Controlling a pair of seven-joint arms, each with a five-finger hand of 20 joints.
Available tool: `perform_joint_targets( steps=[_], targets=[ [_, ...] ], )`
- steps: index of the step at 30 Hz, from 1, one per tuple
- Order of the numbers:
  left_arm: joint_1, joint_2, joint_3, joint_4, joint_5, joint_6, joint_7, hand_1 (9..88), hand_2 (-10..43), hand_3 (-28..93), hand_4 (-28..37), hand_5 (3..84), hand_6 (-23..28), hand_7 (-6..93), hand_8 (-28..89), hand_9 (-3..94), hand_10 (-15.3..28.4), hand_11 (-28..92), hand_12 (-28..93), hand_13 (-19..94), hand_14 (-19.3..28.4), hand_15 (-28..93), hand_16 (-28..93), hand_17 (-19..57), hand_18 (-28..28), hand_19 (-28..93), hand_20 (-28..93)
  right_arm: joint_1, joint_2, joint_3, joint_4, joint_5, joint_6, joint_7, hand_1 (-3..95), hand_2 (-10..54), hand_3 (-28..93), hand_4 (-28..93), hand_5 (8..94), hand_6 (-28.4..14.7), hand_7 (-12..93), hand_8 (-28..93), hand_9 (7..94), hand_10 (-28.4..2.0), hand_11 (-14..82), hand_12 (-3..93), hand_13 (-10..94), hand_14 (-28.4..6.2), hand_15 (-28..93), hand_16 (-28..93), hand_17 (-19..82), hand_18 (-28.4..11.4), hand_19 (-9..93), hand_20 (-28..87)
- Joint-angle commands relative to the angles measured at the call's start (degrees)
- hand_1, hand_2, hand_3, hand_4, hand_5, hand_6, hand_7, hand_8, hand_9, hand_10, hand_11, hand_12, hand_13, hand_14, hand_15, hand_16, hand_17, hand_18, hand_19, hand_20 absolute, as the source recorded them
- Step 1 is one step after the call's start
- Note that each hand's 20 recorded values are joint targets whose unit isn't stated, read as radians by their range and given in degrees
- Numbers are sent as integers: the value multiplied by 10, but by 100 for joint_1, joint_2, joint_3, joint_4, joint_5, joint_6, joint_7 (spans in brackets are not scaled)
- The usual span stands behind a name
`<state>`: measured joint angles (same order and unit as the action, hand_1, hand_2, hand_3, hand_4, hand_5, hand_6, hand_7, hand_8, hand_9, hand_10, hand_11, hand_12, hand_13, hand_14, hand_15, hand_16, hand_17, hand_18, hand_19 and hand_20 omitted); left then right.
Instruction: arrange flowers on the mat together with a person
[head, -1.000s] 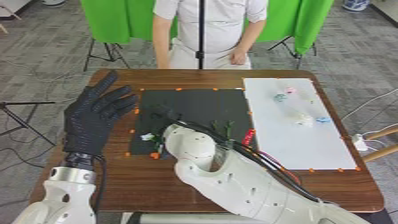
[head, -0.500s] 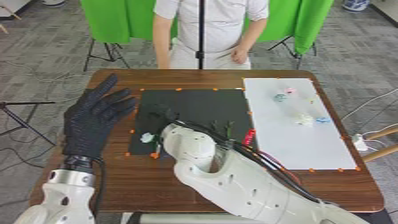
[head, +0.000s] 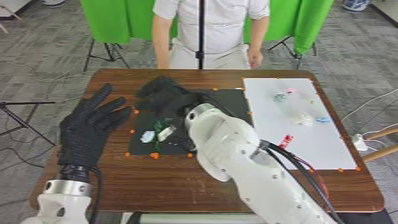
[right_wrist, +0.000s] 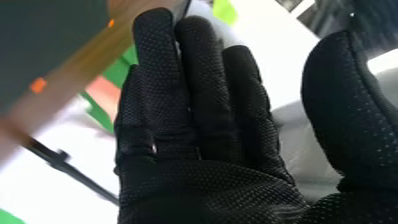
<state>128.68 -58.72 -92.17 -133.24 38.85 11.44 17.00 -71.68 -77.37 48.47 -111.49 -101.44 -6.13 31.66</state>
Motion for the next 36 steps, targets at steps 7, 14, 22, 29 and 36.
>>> perform_joint_targets(
  steps=[7,14,22,29,36],
  targets=[
    [228,-248,434,350,221,120,6,179,121,751,-283,342,101,80,-83,367,221,243,93,298,282,446,-99,-57,258,576,-35,-3154,838,2781,-1365,4428,863,-697,261,-1,805,-283,510,-7,135,-136,567,-164,125,116,498,-175,317,121,86,-170,558,106],
    [342,-270,129,389,177,-3,371,171,113,757,-283,342,93,76,-82,366,213,230,94,294,277,434,-89,-64,248,532,35,-4253,839,3438,-1681,5159,1294,-1814,209,66,832,-283,437,-7,119,-130,494,-176,99,112,437,-200,277,129,63,-179,510,108],
    [425,-321,72,346,144,0,232,167,108,762,-283,342,87,74,-82,370,208,224,95,295,276,438,-86,-53,254,574,72,-4570,844,3581,-1732,5169,1385,-2271,165,94,817,-283,385,6,108,-123,454,-177,78,114,405,-210,249,148,53,-182,477,121],
    [313,-409,241,381,170,-140,58,170,108,761,-283,342,87,73,-82,367,209,220,95,295,276,444,-90,-48,257,587,82,-4476,825,3416,-1663,5040,1545,-2419,160,97,819,-283,388,8,111,-122,456,-177,80,118,406,-210,248,157,51,-183,469,132],
    [318,-383,248,382,101,-158,-7,172,109,759,-283,339,87,71,-81,366,209,214,94,297,274,428,-92,-49,257,557,62,-4625,834,3580,-1674,5005,1404,-2360,160,101,826,-283,420,4,115,-128,479,-180,91,115,421,-208,266,156,52,-184,469,145]
  ],
)
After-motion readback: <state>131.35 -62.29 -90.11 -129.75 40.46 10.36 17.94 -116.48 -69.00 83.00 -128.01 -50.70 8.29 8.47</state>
